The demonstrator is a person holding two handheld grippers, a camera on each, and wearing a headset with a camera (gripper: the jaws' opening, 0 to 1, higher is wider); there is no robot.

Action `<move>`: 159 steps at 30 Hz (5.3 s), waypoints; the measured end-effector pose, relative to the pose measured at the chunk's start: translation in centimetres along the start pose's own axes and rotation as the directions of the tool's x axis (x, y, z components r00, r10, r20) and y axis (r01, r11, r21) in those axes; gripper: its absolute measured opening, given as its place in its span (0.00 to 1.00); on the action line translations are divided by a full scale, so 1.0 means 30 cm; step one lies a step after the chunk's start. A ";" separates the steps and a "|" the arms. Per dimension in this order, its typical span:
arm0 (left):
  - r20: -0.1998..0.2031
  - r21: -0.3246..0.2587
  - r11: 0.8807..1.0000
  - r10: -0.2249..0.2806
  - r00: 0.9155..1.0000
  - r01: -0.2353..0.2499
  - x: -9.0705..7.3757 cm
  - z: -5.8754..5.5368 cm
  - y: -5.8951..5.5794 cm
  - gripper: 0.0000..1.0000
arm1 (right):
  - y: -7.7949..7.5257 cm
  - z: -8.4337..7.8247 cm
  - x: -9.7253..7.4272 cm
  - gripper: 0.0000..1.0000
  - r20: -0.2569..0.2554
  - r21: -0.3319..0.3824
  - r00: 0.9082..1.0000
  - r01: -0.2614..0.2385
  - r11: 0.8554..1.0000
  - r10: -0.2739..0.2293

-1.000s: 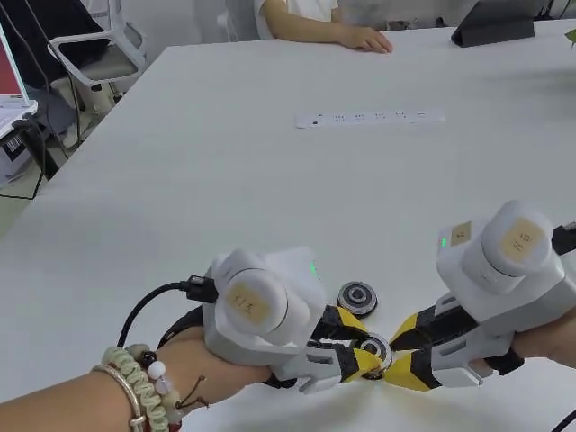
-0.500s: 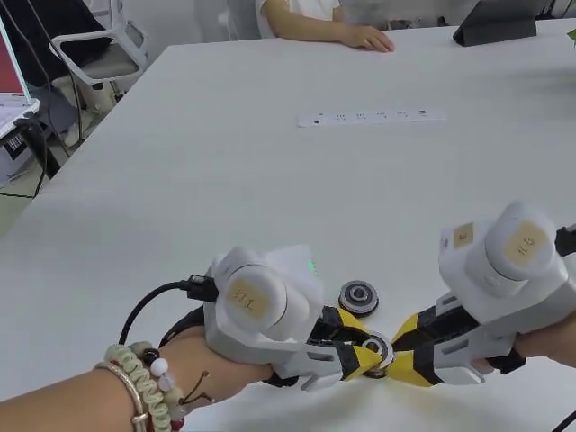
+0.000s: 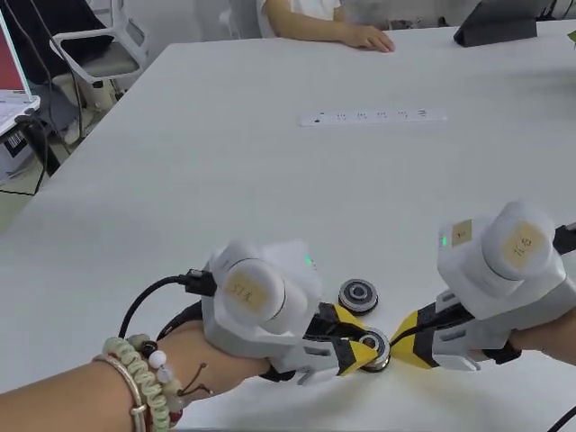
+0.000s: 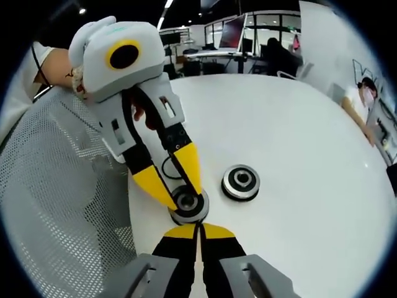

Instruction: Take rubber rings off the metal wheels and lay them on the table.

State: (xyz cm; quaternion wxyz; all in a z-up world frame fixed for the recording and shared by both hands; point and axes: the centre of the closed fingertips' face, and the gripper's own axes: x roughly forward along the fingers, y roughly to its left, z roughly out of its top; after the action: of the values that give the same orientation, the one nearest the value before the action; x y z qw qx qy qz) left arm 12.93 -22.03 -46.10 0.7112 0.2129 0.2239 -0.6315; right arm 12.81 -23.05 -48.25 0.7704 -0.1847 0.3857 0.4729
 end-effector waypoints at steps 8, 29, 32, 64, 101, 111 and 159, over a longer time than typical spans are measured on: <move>-0.001 0.001 1.000 0.005 1.000 -0.005 -0.001 0.001 0.001 0.07 | -0.007 0.008 -0.021 0.00 0.035 0.253 0.999 -0.027 0.967 0.019; 0.001 -0.005 1.000 0.002 1.000 -0.002 -0.004 -0.002 0.001 0.07 | -0.002 0.041 -0.033 0.00 0.111 0.486 0.993 -0.082 0.870 0.032; 0.001 -0.005 1.000 0.003 1.000 -0.003 -0.004 -0.003 0.000 0.07 | 0.004 0.045 -0.036 0.00 0.120 0.492 0.992 -0.091 0.866 0.036; -0.006 0.000 1.000 0.012 1.000 -0.012 -0.002 -0.001 0.008 0.07 | 0.037 0.099 -0.018 0.00 0.177 0.442 0.981 -0.155 0.883 0.084; 0.055 0.083 0.997 -0.009 0.998 0.005 -0.143 0.194 0.000 0.40 | -0.001 0.123 -0.067 0.00 0.196 0.456 0.980 -0.112 0.883 0.023; 0.067 0.106 0.994 0.035 0.997 -0.042 -0.307 0.202 0.025 0.56 | -0.020 0.141 -0.094 0.00 0.232 0.467 0.973 -0.112 0.877 0.001; 0.075 -0.199 0.958 0.223 0.972 -0.205 -0.477 -0.055 0.016 0.90 | -0.021 0.255 -0.195 0.00 0.393 0.477 0.919 -0.165 0.864 -0.041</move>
State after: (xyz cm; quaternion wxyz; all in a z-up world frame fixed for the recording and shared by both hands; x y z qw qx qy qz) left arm 11.86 -9.50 -39.02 0.8024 0.1363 0.2243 -0.5359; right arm 15.08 -21.82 -38.94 0.8368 0.1318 0.3397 0.4086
